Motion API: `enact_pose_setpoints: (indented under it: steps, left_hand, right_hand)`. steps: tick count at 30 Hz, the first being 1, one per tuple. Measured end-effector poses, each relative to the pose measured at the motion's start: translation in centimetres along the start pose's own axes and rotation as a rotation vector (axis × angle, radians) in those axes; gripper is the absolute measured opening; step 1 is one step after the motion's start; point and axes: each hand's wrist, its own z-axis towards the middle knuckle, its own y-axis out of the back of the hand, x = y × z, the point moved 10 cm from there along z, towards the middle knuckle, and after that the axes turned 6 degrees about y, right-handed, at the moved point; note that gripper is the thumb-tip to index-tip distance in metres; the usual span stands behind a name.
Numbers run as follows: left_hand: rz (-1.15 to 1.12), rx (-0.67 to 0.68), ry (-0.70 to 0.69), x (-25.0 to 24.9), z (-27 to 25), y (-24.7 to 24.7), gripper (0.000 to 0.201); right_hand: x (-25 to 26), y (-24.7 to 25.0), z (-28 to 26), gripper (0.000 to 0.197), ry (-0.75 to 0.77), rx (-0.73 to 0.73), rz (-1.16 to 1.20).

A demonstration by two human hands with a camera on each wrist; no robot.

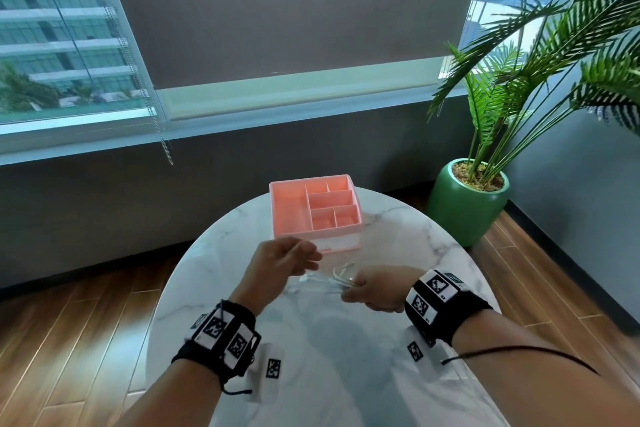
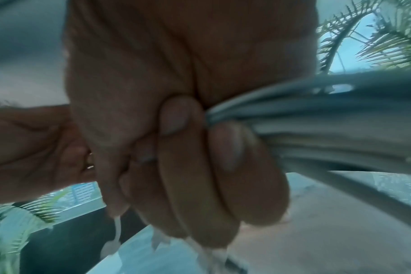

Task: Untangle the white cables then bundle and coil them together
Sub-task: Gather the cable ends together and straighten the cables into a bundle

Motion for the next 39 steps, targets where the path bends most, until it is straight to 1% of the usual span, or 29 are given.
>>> enact_pose_setpoints:
  steps: [2, 3, 5, 6, 7, 8, 10, 12, 14, 15, 17, 19, 22, 25, 27, 29, 30, 32, 34, 36, 38, 39]
  left_hand:
    - [0.047, 0.122, -0.063, -1.3, 0.1, -3.2, 0.026]
    - [0.071, 0.191, -0.069, -1.5, -0.1, -4.7, 0.027]
    - [0.089, 0.337, -0.057, -1.1, -0.7, -7.3, 0.034]
    - [0.080, 0.398, -0.046, -0.7, -1.2, -8.1, 0.038]
    - [0.072, 0.439, -0.032, -0.2, -1.5, -8.7, 0.042]
    - [0.068, 0.453, -0.009, 0.3, -1.8, -9.0, 0.050]
    - [0.059, 0.434, 0.082, 1.6, -2.3, -9.0, 0.065]
    - [-0.022, 0.441, 0.159, 2.3, -3.0, -9.6, 0.062]
    - [-0.093, 0.488, 0.200, 2.5, -3.9, -10.8, 0.057]
    - [-0.115, 0.509, 0.222, 2.8, -4.4, -11.4, 0.055]
    - [-0.158, 0.528, 0.291, 3.7, -5.2, -12.3, 0.052]
    - [-0.215, 0.537, 0.352, 4.4, -5.7, -12.6, 0.055]
    - [-0.333, 0.546, 0.391, 4.1, -6.0, -12.6, 0.052]
    - [-0.448, 0.553, 0.419, 3.3, -6.0, -12.3, 0.051]
    - [-0.515, 0.555, 0.427, 2.8, -5.9, -12.0, 0.051]
    - [-0.582, 0.536, 0.411, 2.0, -5.4, -11.4, 0.050]
    - [-0.604, 0.509, 0.394, 1.7, -4.9, -10.9, 0.049]
    - [-0.619, 0.446, 0.352, 1.1, -4.3, -9.8, 0.048]
    - [-0.597, 0.410, 0.319, 0.6, -4.0, -9.1, 0.048]
    - [-0.588, 0.388, 0.302, 0.5, -4.0, -8.9, 0.048]
    - [-0.643, 0.393, 0.287, -0.1, -4.0, -9.1, 0.048]
    - [-0.688, 0.404, 0.271, -0.6, -3.9, -9.3, 0.047]
  right_hand:
    - [1.0, -0.5, -0.4, 0.037, -0.022, 0.063, -0.077]
    - [1.5, -0.6, -0.7, 0.037, -0.029, 0.078, -0.067]
    - [3.0, 0.0, -1.3, 0.033, -0.001, 0.096, 0.035]
    - [3.9, 0.5, -1.8, 0.029, 0.037, 0.115, 0.073]
    - [4.5, 1.3, -2.2, 0.025, 0.070, 0.133, 0.075]
    - [5.0, 2.3, -2.7, 0.024, 0.087, 0.132, 0.050]
    - [5.0, 4.7, -3.5, 0.029, 0.080, 0.091, -0.025]
    - [4.9, 6.3, -3.9, 0.035, 0.084, 0.063, -0.052]
    - [5.0, 7.5, -4.0, 0.038, 0.118, 0.043, 0.001]
    - [5.0, 8.0, -3.8, 0.036, 0.137, 0.036, 0.043]
    - [5.0, 8.5, -3.5, 0.026, 0.175, 0.038, 0.092]
    - [4.9, 8.5, -3.2, 0.020, 0.211, 0.040, 0.126]
    - [4.7, 8.5, -2.7, 0.017, 0.275, -0.001, 0.239]
    - [3.9, 9.1, -2.1, 0.021, 0.332, -0.109, 0.327]
    - [3.0, 9.1, -1.6, 0.018, 0.356, -0.183, 0.420]
    - [1.9, 8.5, -0.9, 0.012, 0.372, -0.223, 0.518]
    - [1.3, 7.8, -0.5, 0.014, 0.364, -0.235, 0.521]
    - [-0.3, 6.1, 0.6, 0.026, 0.303, -0.248, 0.461]
    - [-2.0, 4.3, 1.2, 0.036, 0.249, -0.241, 0.501]
    - [-2.5, 3.9, 1.2, 0.040, 0.250, -0.252, 0.554]
    - [-2.3, 4.8, 0.9, 0.040, 0.282, -0.328, 0.597]
    - [-1.9, 5.6, 0.8, 0.038, 0.317, -0.402, 0.627]
